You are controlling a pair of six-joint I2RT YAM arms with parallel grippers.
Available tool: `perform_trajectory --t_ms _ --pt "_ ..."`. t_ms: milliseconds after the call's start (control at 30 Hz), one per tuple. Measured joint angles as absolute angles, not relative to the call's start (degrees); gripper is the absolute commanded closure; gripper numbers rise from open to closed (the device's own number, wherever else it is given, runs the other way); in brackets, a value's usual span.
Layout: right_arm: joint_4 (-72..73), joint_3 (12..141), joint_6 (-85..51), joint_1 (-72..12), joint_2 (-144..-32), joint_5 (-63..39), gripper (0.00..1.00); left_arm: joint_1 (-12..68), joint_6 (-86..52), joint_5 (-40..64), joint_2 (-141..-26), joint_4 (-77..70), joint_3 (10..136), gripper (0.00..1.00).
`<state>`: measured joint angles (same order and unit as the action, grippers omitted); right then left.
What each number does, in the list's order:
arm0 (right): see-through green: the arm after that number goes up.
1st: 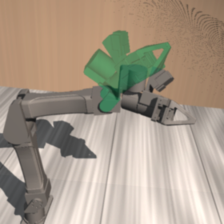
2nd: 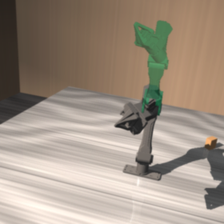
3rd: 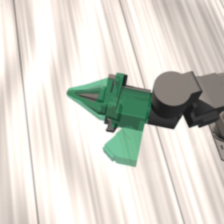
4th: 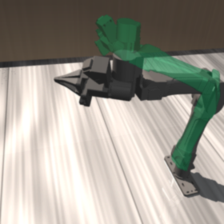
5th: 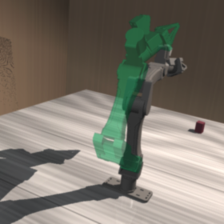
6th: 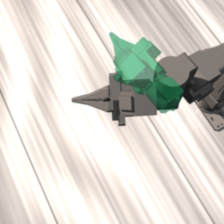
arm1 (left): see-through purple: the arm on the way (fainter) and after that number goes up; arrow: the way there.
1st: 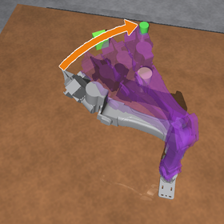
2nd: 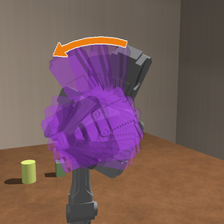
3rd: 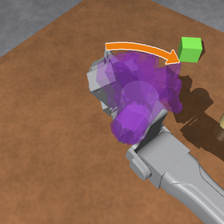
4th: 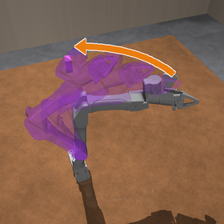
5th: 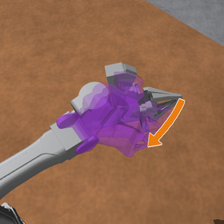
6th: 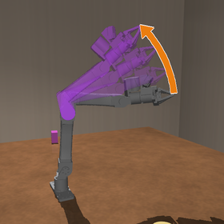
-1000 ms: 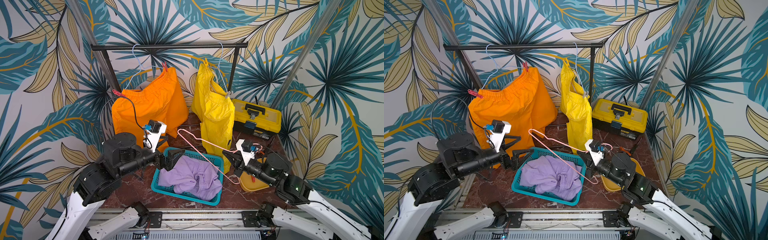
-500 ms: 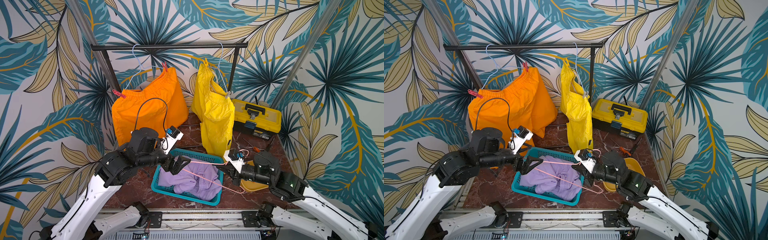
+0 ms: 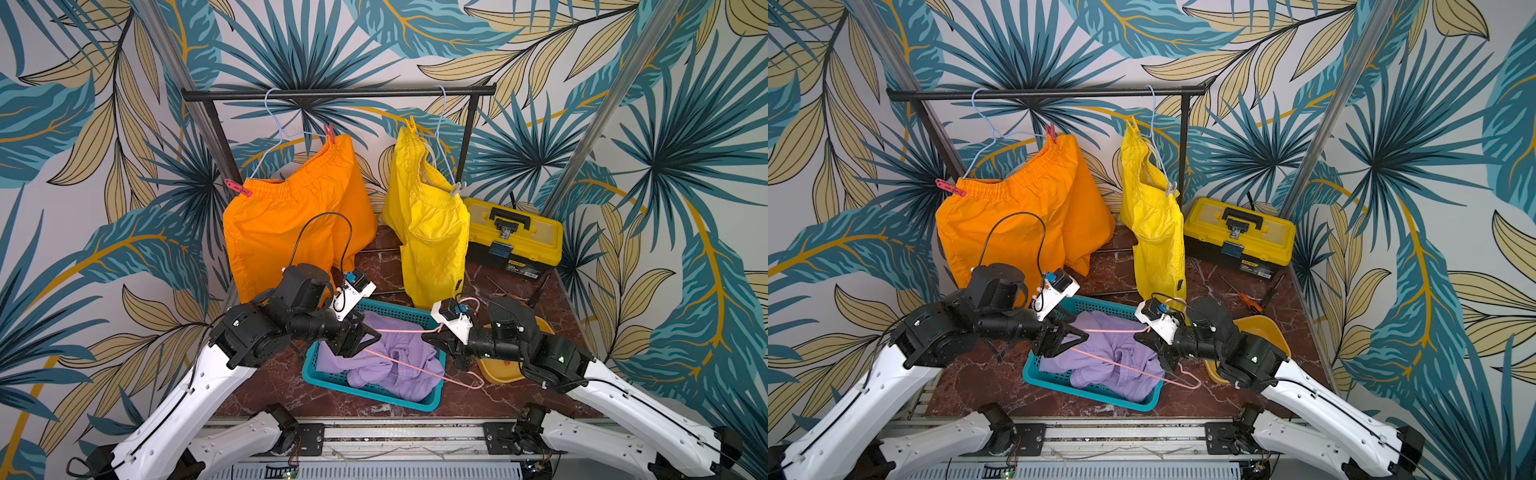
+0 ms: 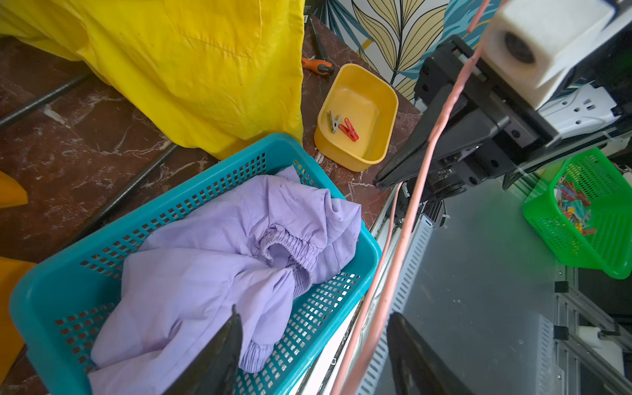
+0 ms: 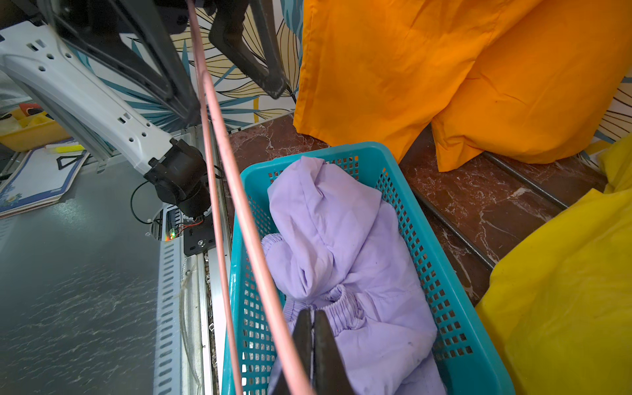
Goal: Remove the clothespins securing shorts to the hanger
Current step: Place the hanger at the clothesline.
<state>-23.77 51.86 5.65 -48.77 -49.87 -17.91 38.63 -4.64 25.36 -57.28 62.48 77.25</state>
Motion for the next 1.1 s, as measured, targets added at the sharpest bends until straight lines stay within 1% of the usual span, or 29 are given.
perform_trajectory --t_ms 67,133,167,200,267,500,667,767,800,867,900,933,1000,1067,1100 --pt "-23.59 51.96 5.65 -48.77 -50.22 -18.17 1.0 38.63 -4.34 26.24 -57.34 62.52 77.25 0.57" --pt "-23.49 51.99 5.87 -48.75 -50.35 -18.48 1.0 38.5 -4.73 26.55 -57.47 62.43 77.25 0.64" --pt "-23.42 52.03 5.89 -48.75 -50.37 -18.57 1.0 38.33 -4.78 26.7 -57.6 62.52 77.25 0.71" --pt "-23.46 52.03 5.85 -48.71 -50.39 -18.55 1.0 38.26 -4.69 26.85 -57.76 62.57 77.25 0.78" --pt "-23.49 52.03 5.87 -48.62 -50.37 -18.55 1.0 38.17 -4.67 27.11 -58.13 62.7 77.25 0.99" --pt "-23.94 52.03 5.87 -48.38 -50.28 -18.46 1.0 37.89 -4.69 27.33 -59.27 63.02 77.28 1.0" --pt "-24.16 52.03 5.87 -48.36 -50.09 -18.26 0.94 37.76 -4.51 28.16 -59.48 63.18 77.28 1.0" --pt "-24.29 52.03 5.96 -48.36 -49.82 -18.55 0.94 37.76 -4.01 28.6 -59.42 63.26 77.25 1.0" --pt "-24.27 52.03 6.02 -48.36 -49.74 -18.57 0.94 37.76 -3.81 28.64 -59.37 63.29 77.25 0.88" --pt "-24.27 52.03 6.07 -48.36 -49.69 -18.87 0.93 37.76 -3.16 28.8 -59.09 63.26 77.23 0.84" --pt "-24.25 52.03 6.07 -48.38 -49.69 -19.0 0.94 37.76 -2.94 28.84 -58.89 63.24 77.21 0.77" --pt "-24.21 52.03 6.07 -48.38 -49.69 -19.2 0.94 37.76 -2.76 28.86 -58.67 63.22 77.17 0.64" --pt "-23.92 52.03 6.09 -48.42 -49.63 -19.44 0.93 37.8 -2.46 28.71 -58.17 63.16 77.14 0.4" --pt "-23.59 52.03 6.07 -48.49 -49.5 -19.38 0.93 37.98 -1.67 28.45 -57.63 63.02 77.14 0.05" --pt "-23.44 52.03 6.07 -48.47 -49.39 -19.4 0.94 38.13 -1.43 28.29 -57.28 62.98 77.14 0.0"
